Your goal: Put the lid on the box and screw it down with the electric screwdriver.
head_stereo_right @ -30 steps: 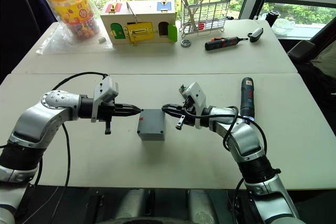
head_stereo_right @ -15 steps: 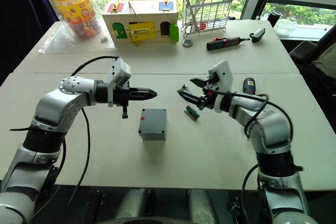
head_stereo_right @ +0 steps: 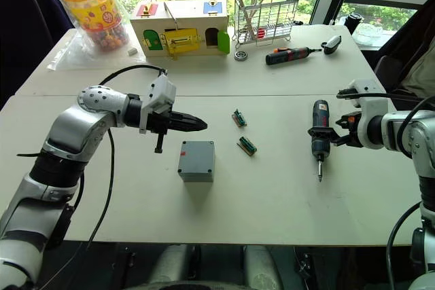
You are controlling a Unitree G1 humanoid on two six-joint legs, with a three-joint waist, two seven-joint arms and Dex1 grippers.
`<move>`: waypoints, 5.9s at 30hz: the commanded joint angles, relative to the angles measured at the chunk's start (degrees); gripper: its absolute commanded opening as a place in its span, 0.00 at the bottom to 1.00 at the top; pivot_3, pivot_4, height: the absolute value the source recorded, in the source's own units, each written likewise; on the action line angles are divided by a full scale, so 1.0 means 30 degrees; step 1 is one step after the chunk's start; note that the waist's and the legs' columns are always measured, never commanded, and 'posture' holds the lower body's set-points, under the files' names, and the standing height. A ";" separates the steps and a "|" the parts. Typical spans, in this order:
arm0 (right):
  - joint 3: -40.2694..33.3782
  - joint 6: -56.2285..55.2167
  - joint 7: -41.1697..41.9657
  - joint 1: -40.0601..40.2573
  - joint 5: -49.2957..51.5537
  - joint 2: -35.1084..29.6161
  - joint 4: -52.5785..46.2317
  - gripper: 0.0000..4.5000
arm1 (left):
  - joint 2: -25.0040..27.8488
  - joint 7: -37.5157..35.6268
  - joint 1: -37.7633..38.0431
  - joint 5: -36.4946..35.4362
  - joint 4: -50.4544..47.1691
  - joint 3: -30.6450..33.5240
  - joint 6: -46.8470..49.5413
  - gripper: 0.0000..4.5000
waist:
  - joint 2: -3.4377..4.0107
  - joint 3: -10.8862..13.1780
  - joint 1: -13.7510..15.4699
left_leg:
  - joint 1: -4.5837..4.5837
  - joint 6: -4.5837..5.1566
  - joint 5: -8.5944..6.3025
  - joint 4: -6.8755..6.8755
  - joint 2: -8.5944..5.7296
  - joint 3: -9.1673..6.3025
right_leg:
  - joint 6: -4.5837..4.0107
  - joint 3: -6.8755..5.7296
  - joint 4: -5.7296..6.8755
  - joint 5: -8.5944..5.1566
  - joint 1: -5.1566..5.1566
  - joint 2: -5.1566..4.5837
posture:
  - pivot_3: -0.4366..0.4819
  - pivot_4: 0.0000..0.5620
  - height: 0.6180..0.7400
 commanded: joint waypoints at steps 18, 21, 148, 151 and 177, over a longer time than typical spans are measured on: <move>0.7702 0.0080 0.2964 -0.6584 -0.2030 0.0567 0.8976 0.99 | 0.1816 0.1107 0.2896 -0.0835 -0.4662 0.0852 0.1503 0.00 | 0.0000 0.0003 0.0010 | -0.0006 0.0006 -0.0004 -0.0008 0.0021 0.0018 | 0.0000 0.0011 -0.0011 0.0000 -0.0025 0.0009 | 0.48 0.27 0.97; 0.9249 -0.0417 0.3648 -0.6552 -0.2602 0.0816 0.9229 0.99 | 0.1667 0.1375 0.3141 -0.0842 -0.4848 0.0772 0.1568 0.00 | -0.0003 0.0001 0.0034 | -0.0012 0.0006 -0.0004 -0.0003 0.0022 0.0020 | 0.0000 0.0012 -0.0012 0.0000 -0.0025 -0.0001 | 0.48 0.27 0.97; 0.6952 -2.3340 -0.1344 0.5697 -0.4783 1.6336 0.1110 0.40 | 0.1654 0.0841 0.4335 0.1740 0.0061 -0.0785 0.0734 0.00 | -0.0169 -0.0298 -0.0519 | 0.0825 0.0199 -0.0123 -0.0160 0.0110 -0.0032 | -0.0135 -0.0040 -0.0145 -0.0080 0.0762 0.0085 | 0.48 0.27 0.97; 0.6871 -2.3419 -0.1386 0.5731 -0.4586 1.6394 0.1061 0.40 | 0.1648 0.0954 0.4471 0.1777 0.0010 -0.0769 0.0714 0.00 | -0.0176 -0.0305 -0.0515 | 0.0964 0.0198 -0.0124 -0.0287 0.0113 -0.0020 | -0.0135 -0.0034 -0.0236 -0.0080 0.0866 0.0066 | 0.48 0.27 0.97; 0.1190 -1.4672 -0.5109 0.1697 0.2485 1.4183 -0.6625 0.40 | 0.0987 0.1076 0.5131 0.0151 -0.0449 0.0312 0.1674 0.00 | -0.0091 -0.0218 -0.0358 | 0.0716 0.0170 -0.0109 -0.0363 0.0113 -0.0036 | -0.0139 -0.0033 -0.0292 -0.0079 0.0645 -0.0039 | 0.48 0.27 0.97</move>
